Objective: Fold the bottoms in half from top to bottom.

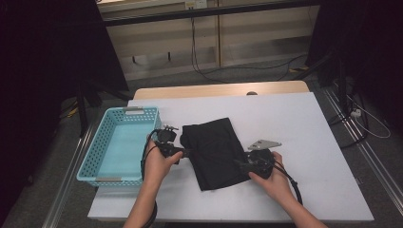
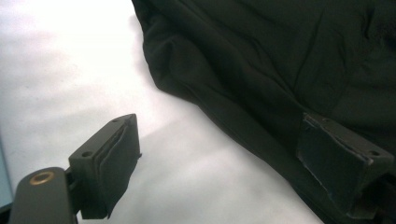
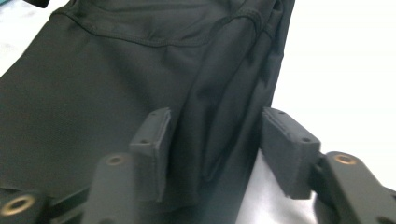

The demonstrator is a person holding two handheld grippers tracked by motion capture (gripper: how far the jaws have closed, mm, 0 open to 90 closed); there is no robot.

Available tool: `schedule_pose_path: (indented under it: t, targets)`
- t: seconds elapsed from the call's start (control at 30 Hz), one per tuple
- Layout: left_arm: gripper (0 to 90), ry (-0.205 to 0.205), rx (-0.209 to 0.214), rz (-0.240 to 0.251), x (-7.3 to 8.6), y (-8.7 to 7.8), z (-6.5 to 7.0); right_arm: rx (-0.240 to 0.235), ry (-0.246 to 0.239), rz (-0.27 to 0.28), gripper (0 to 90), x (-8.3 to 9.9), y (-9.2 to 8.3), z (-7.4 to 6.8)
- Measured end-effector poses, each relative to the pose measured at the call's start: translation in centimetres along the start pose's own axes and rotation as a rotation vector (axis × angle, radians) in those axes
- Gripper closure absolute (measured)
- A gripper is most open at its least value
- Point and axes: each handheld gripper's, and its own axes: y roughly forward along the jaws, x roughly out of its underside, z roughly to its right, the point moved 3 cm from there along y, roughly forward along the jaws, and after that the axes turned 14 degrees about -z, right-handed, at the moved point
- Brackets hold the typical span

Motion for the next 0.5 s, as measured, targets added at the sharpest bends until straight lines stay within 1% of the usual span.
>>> schedule_pose_path:
  t: [0.03, 0.07, 0.1, 0.13, 0.17, 0.2, 0.23, 0.27, 0.3, 0.33, 0.4, 0.43, 0.47, 0.5]
  targets:
    - [13.9, 0.005, -0.002, 0.000, 0.0, -0.1, 0.0, 0.009, 0.007, 0.005, 54.7, 0.1, 0.0, -0.1]
    - [13.9, 0.001, -0.001, 0.003, 0.0, -0.1, 0.0, 0.009, 0.007, 0.005, 54.7, 0.1, 0.0, -0.1]
    - [13.9, 0.003, 0.000, 0.004, -0.1, -0.1, 0.1, 0.003, 0.012, 0.003, 58.4, 0.1, 0.0, -0.3]
    - [13.9, 0.007, -0.001, 0.005, -0.1, -0.2, 0.1, -0.007, 0.017, 0.004, 65.2, 0.1, 0.0, -0.4]
    - [13.9, 0.004, 0.001, 0.007, -0.2, -0.2, 0.2, -0.040, 0.029, 0.006, 74.9, 0.2, 0.0, -0.6]
    - [13.9, 0.008, 0.000, 0.007, -0.2, -0.3, 0.2, -0.061, 0.034, 0.006, 76.1, 0.2, 0.1, -0.7]
    - [13.9, 0.003, 0.003, 0.013, -0.3, -0.3, 0.3, -0.044, 0.028, 0.005, 77.2, 0.2, 0.1, -0.9]
    - [13.9, 0.006, 0.003, 0.015, -0.4, -0.4, 0.2, -0.044, 0.028, 0.005, 77.2, 0.2, 0.1, -0.9]
    - [13.9, 0.010, 0.007, 0.016, -0.5, -0.5, 0.3, -0.052, 0.039, 0.007, 78.2, 0.2, 0.1, -1.0]
    - [13.9, 0.010, 0.007, 0.016, -0.5, -0.5, 0.3, -0.052, 0.039, 0.007, 78.2, 0.2, 0.1, -1.0]
    - [13.9, 0.004, 0.005, 0.021, -0.7, -0.5, 0.3, -0.067, 0.051, 0.009, 79.4, 0.2, 0.0, -0.9]
    - [13.8, 0.005, 0.003, 0.020, -0.8, -0.4, 0.2, -0.072, 0.039, 0.008, 80.0, 0.1, -0.2, -1.2]
    - [13.8, 0.005, 0.012, 0.018, -1.0, -0.4, 0.1, -0.072, 0.039, 0.008, 80.0, 0.1, -0.2, -1.2]
    - [13.8, -0.004, 0.021, 0.021, -1.1, -0.3, 0.1, -0.074, 0.029, 0.007, 80.2, 0.1, -0.3, -1.4]
